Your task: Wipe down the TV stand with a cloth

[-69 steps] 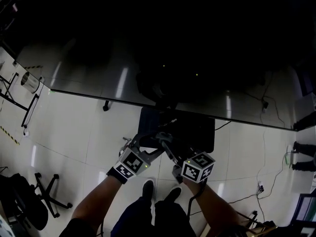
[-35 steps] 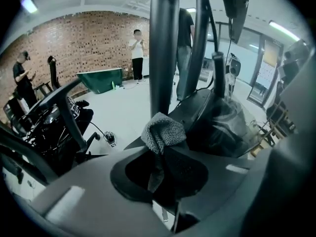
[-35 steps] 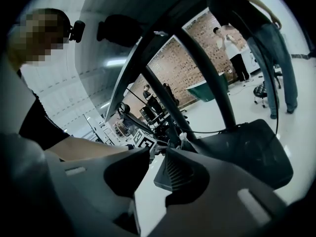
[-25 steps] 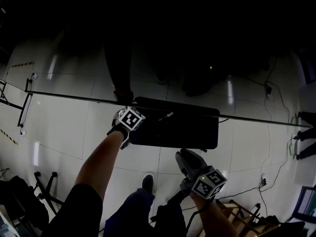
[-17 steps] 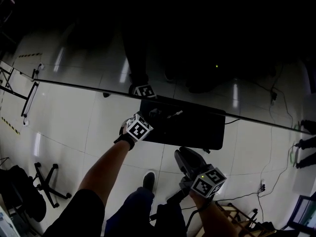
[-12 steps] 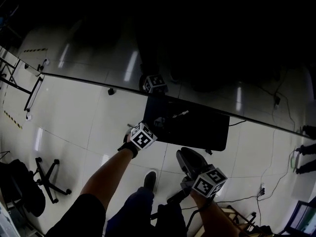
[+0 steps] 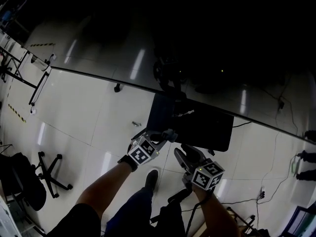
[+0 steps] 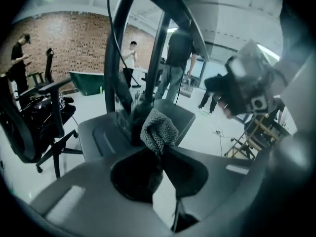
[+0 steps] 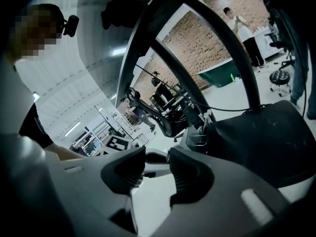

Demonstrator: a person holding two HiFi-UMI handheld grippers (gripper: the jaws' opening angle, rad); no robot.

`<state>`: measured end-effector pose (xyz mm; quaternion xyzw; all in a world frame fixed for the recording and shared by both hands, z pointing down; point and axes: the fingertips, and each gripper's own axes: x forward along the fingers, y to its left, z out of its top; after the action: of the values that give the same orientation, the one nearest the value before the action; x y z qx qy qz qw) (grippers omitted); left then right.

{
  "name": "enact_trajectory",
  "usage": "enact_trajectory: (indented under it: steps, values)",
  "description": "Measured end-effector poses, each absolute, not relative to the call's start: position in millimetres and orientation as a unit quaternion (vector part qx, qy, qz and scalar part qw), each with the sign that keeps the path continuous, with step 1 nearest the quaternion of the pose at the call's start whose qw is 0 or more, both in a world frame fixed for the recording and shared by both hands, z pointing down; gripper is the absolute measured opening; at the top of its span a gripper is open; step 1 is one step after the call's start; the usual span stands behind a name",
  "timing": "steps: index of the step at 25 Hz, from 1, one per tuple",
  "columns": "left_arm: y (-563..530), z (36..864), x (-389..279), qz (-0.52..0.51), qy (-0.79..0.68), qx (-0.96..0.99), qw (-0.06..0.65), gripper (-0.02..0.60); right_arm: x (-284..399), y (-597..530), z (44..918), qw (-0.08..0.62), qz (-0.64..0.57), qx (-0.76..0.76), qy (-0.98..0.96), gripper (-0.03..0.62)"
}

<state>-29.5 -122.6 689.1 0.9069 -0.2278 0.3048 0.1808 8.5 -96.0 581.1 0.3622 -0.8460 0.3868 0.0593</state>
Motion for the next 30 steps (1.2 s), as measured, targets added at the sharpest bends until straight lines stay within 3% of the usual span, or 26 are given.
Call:
enact_trajectory:
  steps: [4, 12, 16, 18, 20, 25, 30]
  values:
    - [-121, 629, -17, 0.224, -0.231, 0.933, 0.159, 0.069, 3, -114, 582, 0.057, 0.39, 0.355, -0.848, 0.19]
    - [-116, 597, -3, 0.183, -0.223, 0.947, 0.14, 0.094, -16, -136, 582, 0.058, 0.394, 0.338, -0.853, 0.219]
    - [-114, 592, 2, 0.151, -0.214, 0.952, 0.158, 0.1, -12, -139, 578, 0.01, 0.422, 0.329, -0.845, 0.133]
    - [-110, 591, 4, 0.145, -0.208, 0.953, 0.165, 0.154, -2, -138, 580, -0.008, 0.429, 0.336, -0.839, 0.07]
    - [-106, 591, 6, 0.149, -0.205, 0.953, 0.163, 0.185, 13, -138, 587, -0.007, 0.421, 0.354, -0.835, 0.063]
    - [-108, 586, 10, 0.145, -0.206, 0.95, 0.185, 0.23, 81, -169, 609, 0.037, 0.39, 0.425, -0.816, 0.063]
    - [-113, 575, 13, 0.121, -0.218, 0.947, 0.203, 0.227, 121, -211, 663, 0.195, 0.318, 0.452, -0.81, 0.063]
